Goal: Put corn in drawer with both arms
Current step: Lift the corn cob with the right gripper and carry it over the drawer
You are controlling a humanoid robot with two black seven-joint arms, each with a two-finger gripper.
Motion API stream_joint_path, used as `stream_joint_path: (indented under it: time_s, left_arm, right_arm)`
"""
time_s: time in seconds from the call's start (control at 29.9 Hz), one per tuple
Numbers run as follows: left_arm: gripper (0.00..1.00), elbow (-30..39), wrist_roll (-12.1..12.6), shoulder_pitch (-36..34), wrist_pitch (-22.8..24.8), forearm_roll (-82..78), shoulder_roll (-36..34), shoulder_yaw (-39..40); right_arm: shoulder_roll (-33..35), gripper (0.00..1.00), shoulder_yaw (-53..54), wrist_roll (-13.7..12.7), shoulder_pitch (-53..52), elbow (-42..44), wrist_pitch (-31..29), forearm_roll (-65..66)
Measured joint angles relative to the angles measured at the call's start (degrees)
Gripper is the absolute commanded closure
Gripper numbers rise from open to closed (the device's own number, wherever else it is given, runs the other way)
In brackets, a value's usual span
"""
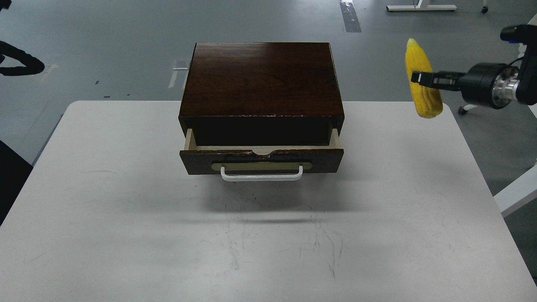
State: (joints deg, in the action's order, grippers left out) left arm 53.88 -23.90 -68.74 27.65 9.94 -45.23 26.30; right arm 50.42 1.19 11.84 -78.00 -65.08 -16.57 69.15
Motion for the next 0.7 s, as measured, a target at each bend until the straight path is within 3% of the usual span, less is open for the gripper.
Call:
stream_joint_path:
  time_s: [0.13, 0.27, 0.5, 0.7]
  left_arm:
    - [0.02, 0.0, 0.3, -0.1, -0.4, 0.0, -0.1, 0.0]
    - [0.02, 0.1, 0.4, -0.1, -0.5, 0.0, -0.2, -0.3]
    - [0.02, 0.1, 0.2, 0.1, 0.0, 0.0, -2.1, -0.3]
    - [0.02, 0.2, 0.1, 0.1, 0.3, 0.0, -3.3, 0.0]
  right_arm:
    - [-1.0, 1.0, -0.3, -0.1, -6.0, -6.1, -0.1, 3.3]
    - [-5.1, 1.0, -0.5, -0.3, -9.8, -10.7, -0.1, 14.9]
    - [-13.5, 1.0, -0.7, -0.1, -11.4, -13.4, -0.1, 28.3]
    - [-20.0, 1.0, -1.1, 1.6, -10.9, -14.1, -0.1, 40.5]
